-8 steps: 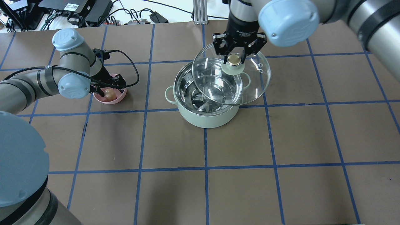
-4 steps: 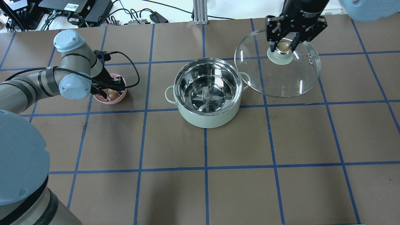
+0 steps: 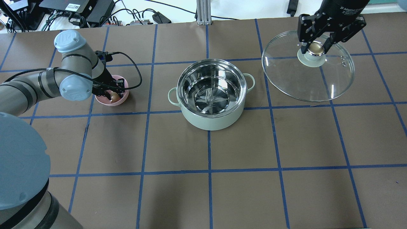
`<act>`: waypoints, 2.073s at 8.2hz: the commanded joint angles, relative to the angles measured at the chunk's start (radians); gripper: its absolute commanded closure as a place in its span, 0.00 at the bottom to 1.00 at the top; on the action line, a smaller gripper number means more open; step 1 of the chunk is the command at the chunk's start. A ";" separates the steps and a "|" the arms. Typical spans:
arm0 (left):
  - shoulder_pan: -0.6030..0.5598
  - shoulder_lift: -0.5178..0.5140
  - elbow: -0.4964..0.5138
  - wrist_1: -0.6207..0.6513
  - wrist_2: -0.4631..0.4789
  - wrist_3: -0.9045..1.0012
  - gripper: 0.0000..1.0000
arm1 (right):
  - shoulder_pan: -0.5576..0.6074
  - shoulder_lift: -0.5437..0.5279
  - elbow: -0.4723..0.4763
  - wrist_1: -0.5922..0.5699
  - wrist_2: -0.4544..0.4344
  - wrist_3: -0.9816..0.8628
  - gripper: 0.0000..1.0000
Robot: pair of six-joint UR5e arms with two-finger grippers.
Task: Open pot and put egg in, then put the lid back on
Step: 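Lift the glass lid with the right gripper and set it beyond the pot, then carry the egg with the left gripper over the open pot and release it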
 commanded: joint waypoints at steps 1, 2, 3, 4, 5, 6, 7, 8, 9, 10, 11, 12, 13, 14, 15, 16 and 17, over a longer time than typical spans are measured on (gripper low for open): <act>-0.005 0.036 0.008 -0.003 -0.002 -0.008 0.89 | -0.013 -0.006 0.005 0.005 -0.014 -0.023 1.00; -0.009 0.081 0.011 -0.038 -0.005 -0.012 0.89 | -0.013 -0.006 0.005 0.002 -0.005 -0.047 1.00; -0.015 0.144 0.011 -0.081 -0.006 -0.011 0.90 | -0.013 -0.006 0.005 0.003 -0.005 -0.051 1.00; -0.032 0.207 0.011 -0.107 -0.011 -0.012 0.97 | -0.014 -0.006 0.013 0.003 -0.013 -0.060 1.00; -0.075 0.250 0.011 -0.123 -0.009 -0.017 0.97 | -0.014 -0.006 0.013 0.005 -0.007 -0.060 1.00; -0.130 0.278 0.013 -0.137 -0.009 -0.075 1.00 | -0.014 -0.004 0.016 0.000 -0.002 -0.060 1.00; -0.194 0.281 0.022 -0.135 -0.009 -0.195 1.00 | -0.014 -0.004 0.018 0.008 -0.017 -0.060 1.00; -0.254 0.274 0.060 -0.147 -0.009 -0.278 1.00 | -0.017 -0.006 0.018 0.017 -0.014 -0.060 1.00; -0.320 0.266 0.081 -0.172 -0.017 -0.375 1.00 | -0.022 -0.006 0.018 0.019 -0.016 -0.060 1.00; -0.401 0.261 0.086 -0.166 -0.017 -0.461 1.00 | -0.020 -0.006 0.018 0.020 -0.014 -0.060 1.00; -0.475 0.243 0.086 -0.161 -0.015 -0.515 1.00 | -0.022 -0.006 0.018 0.020 -0.017 -0.060 1.00; -0.518 0.211 0.086 -0.144 -0.015 -0.543 1.00 | -0.022 -0.006 0.018 0.020 -0.017 -0.061 1.00; -0.556 0.167 0.086 -0.082 -0.011 -0.554 1.00 | -0.022 -0.010 0.018 0.020 -0.008 -0.061 1.00; -0.586 0.127 0.086 -0.050 -0.003 -0.561 1.00 | -0.022 -0.010 0.018 0.020 -0.010 -0.064 1.00; -0.594 0.116 0.086 -0.049 -0.005 -0.565 1.00 | -0.022 -0.010 0.018 0.020 -0.005 -0.065 1.00; -0.594 0.116 0.085 -0.049 -0.011 -0.565 1.00 | -0.022 -0.010 0.018 0.020 -0.008 -0.065 1.00; -0.594 0.119 0.086 -0.049 -0.012 -0.565 0.76 | -0.022 -0.010 0.018 0.020 -0.008 -0.065 1.00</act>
